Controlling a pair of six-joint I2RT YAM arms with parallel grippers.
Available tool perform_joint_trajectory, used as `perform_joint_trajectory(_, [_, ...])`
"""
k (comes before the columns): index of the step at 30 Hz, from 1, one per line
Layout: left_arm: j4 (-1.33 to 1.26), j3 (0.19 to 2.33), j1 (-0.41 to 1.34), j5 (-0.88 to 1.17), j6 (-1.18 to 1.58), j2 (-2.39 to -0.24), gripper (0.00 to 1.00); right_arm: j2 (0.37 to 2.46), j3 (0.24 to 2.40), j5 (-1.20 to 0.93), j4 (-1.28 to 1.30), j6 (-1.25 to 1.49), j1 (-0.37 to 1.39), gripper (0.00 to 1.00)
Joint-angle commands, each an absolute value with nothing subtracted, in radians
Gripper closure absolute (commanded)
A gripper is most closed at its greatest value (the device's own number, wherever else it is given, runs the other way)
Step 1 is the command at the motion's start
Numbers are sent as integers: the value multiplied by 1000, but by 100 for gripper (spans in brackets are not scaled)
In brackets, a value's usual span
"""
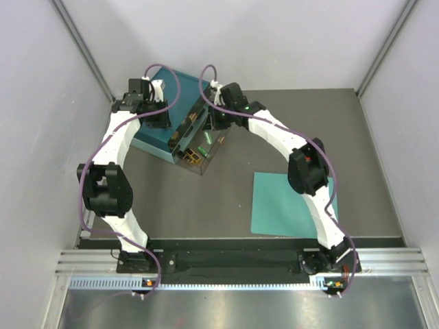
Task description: Organize the makeup
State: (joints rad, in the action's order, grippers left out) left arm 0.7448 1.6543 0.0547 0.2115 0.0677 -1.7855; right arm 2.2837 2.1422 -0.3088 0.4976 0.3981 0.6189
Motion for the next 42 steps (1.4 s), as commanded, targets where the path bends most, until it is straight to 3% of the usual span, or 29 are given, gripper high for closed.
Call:
perform_joint_trajectory(1, [985, 1589, 67, 189, 61, -1878, 66, 2324, 2197, -354, 454, 436, 663, 95])
perform_joint_trajectory(7, [988, 1591, 67, 189, 61, -1875, 66, 2353, 2197, -359, 463, 439, 676, 85])
perform_joint_trajectory(10, [989, 1592, 67, 189, 61, -1870, 66, 2356, 2194, -359, 475, 433, 676, 75])
perform_joint_trajectory(14, [989, 1597, 67, 192, 61, -1868, 66, 2345, 2194, -345, 483, 426, 676, 53])
perform_joint_trajectory(19, [994, 1601, 67, 193, 60, -1868, 66, 2303, 2189, -322, 463, 431, 675, 45])
perform_joint_trajectory(25, [996, 1601, 67, 195, 61, -1865, 66, 2125, 2054, -262, 353, 468, 649, 46])
perform_joint_trajectory(34, [996, 1598, 67, 198, 61, -1862, 65, 2006, 1876, -178, 416, 318, 609, 59])
perform_joint_trajectory(37, [992, 1595, 67, 193, 61, -1861, 65, 1990, 1839, -121, 477, 241, 609, 66])
perform_joint_trajectory(42, [991, 1591, 67, 189, 61, -1862, 65, 1980, 1760, -77, 506, 218, 611, 98])
